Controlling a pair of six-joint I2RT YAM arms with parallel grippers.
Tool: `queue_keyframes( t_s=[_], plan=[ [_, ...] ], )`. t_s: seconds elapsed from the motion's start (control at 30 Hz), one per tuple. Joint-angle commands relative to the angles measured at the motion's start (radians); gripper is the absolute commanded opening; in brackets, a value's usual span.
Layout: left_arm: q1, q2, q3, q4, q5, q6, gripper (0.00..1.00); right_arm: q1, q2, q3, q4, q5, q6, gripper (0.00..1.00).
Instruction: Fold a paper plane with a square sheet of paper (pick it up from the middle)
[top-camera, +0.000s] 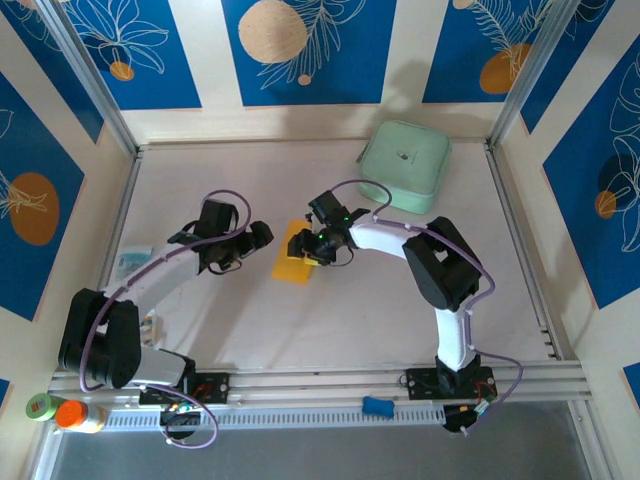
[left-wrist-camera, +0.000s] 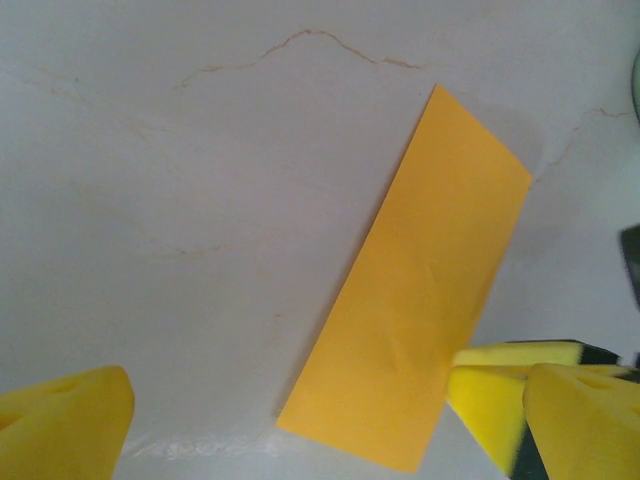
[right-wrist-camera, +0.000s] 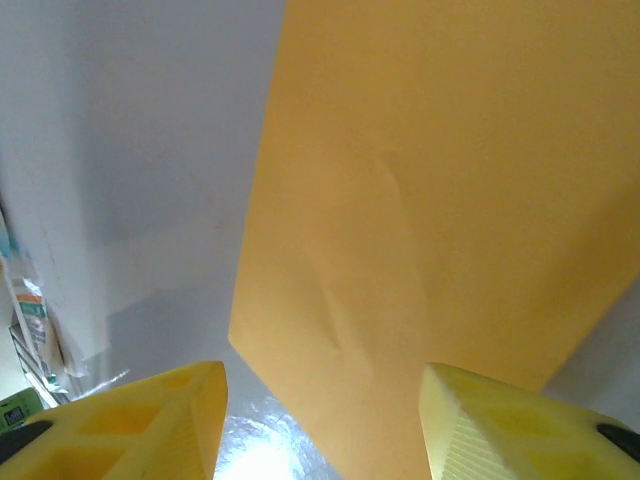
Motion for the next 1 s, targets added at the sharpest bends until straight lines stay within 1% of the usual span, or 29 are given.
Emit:
queue_keyframes(
  t_s=[0.0,0.17,0.33,0.43,0.53,0.63,0.67,0.73,0.8,0.9,0.97],
  plan=[
    [0.012,0.008,-0.003,0.021,0.047,0.029,0.99,0.0,0.032,0.035,-0.062,-0.039,-0.012,0.52],
    [0.012,0.049,0.014,0.018,0.106,0.042,0.99,-0.021,0.036,0.013,-0.14,-0.019,-0.105,0.51],
    [0.011,0.095,0.048,-0.026,0.169,0.05,0.99,-0.059,-0.009,-0.058,-0.229,-0.023,-0.287,0.49],
    [0.009,0.108,0.04,-0.007,0.225,0.037,0.99,-0.087,-0.049,-0.1,-0.274,0.002,-0.387,0.46],
    [0.0,0.115,0.023,0.042,0.289,0.014,1.0,-0.109,-0.113,-0.124,-0.248,-0.048,-0.412,0.46],
    [-0.024,0.128,0.006,0.092,0.345,-0.015,1.0,-0.114,-0.201,-0.145,-0.162,-0.077,-0.326,0.46],
    [-0.035,0.133,-0.001,0.108,0.362,-0.028,0.99,-0.117,-0.227,-0.158,-0.125,-0.066,-0.274,0.46],
    [-0.059,0.144,-0.013,0.136,0.382,-0.052,0.98,-0.12,-0.264,-0.18,-0.086,0.001,-0.159,0.45],
    [-0.084,0.16,-0.024,0.169,0.396,-0.077,0.96,-0.117,-0.27,-0.19,-0.094,0.085,-0.039,0.44],
    [-0.122,0.193,-0.035,0.212,0.41,-0.101,0.95,-0.111,-0.258,-0.217,-0.065,0.095,0.056,0.42],
    [-0.141,0.221,-0.028,0.223,0.417,-0.11,0.93,-0.104,-0.243,-0.222,-0.049,0.083,0.08,0.41]
  ],
)
